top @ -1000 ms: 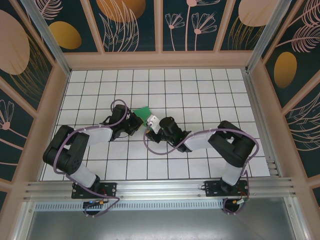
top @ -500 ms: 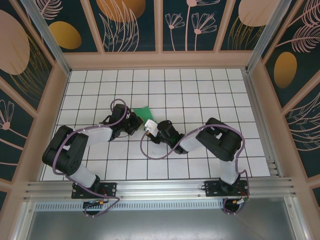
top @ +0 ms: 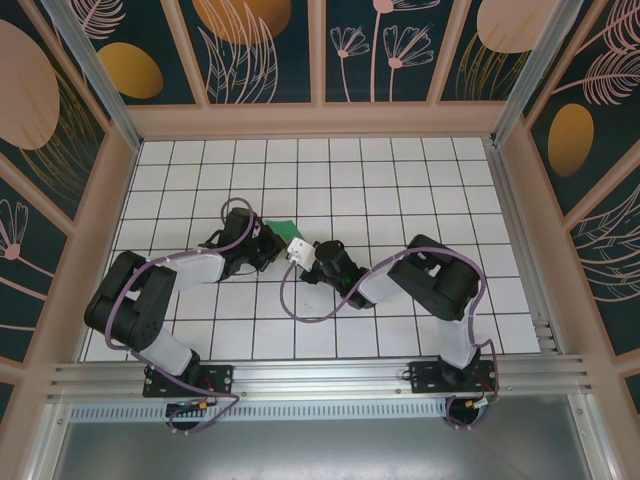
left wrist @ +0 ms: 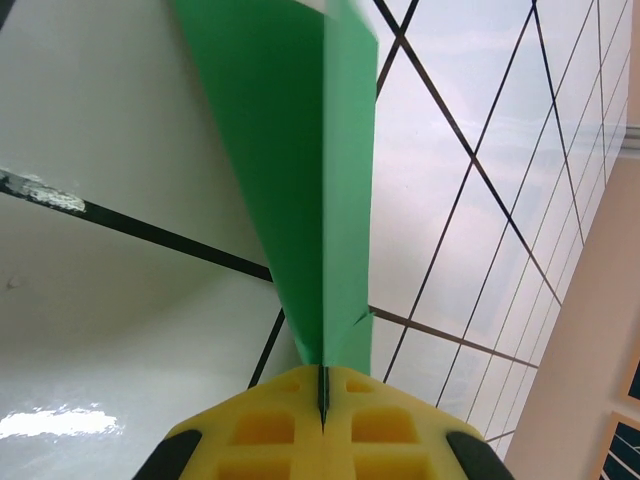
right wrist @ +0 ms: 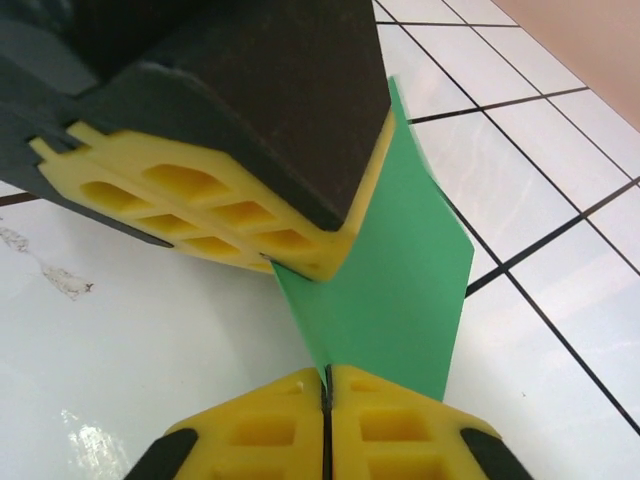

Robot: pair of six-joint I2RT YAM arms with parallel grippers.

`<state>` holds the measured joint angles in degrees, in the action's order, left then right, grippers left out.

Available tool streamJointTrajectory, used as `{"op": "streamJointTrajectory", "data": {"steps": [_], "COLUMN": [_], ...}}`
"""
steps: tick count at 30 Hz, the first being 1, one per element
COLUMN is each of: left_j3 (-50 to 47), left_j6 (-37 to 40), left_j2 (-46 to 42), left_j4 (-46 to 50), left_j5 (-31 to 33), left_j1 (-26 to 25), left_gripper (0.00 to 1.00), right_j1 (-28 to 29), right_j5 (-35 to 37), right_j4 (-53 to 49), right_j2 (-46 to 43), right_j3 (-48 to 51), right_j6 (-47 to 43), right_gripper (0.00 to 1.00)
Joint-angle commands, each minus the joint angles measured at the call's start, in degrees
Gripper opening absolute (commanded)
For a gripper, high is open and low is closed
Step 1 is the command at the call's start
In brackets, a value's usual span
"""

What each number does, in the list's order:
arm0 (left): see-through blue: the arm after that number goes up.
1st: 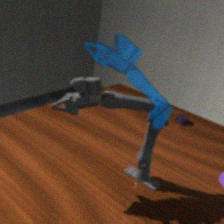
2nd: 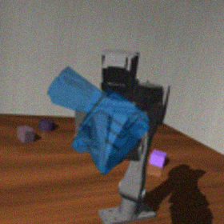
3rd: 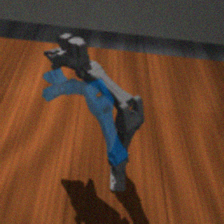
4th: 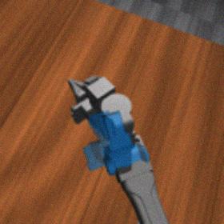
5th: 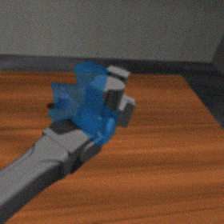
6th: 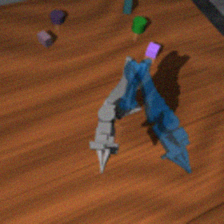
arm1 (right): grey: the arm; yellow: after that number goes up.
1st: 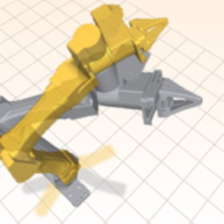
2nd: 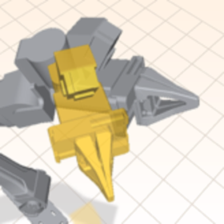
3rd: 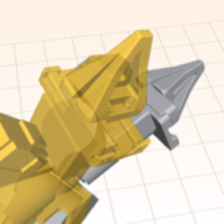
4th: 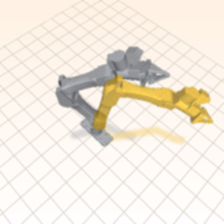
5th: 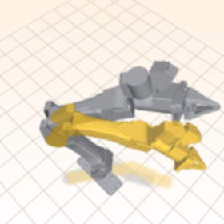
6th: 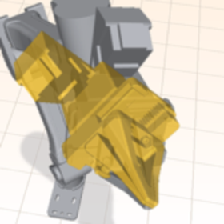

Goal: Fold a paper plane with a square sheet of paper (pick it up from the middle)
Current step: Fold the wing for the fifth time at the center of the table.

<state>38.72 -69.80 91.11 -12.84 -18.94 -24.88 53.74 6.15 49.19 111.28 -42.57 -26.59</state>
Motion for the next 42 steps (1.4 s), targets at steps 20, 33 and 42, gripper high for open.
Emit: {"op": "streamJointTrajectory", "data": {"steps": [20, 33, 42], "left_j3": [-3.78, -5.94, -4.43], "left_j6": [8.17, 11.9, 12.99], "left_j2": [-11.11, -8.79, -3.58], "left_j4": [-3.44, -11.61, -14.03], "left_j5": [1.96, -5.34, -7.81], "left_j1": [6.82, 6.3, 4.26], "left_gripper": [0.63, 0.56, 0.46], "right_j1": [-7.86, -13.39, -13.72], "right_j5": [-26.8, -35.91, -37.8], "right_j4": [-6.18, -2.03, -2.23], "right_j2": [-1.35, 2.82, 4.28], "right_j3": [-4.28, -5.2, -4.96], "right_j6": [34.97, 54.46, 58.89], "right_gripper": [0.0, 0.0, 0.0]}}
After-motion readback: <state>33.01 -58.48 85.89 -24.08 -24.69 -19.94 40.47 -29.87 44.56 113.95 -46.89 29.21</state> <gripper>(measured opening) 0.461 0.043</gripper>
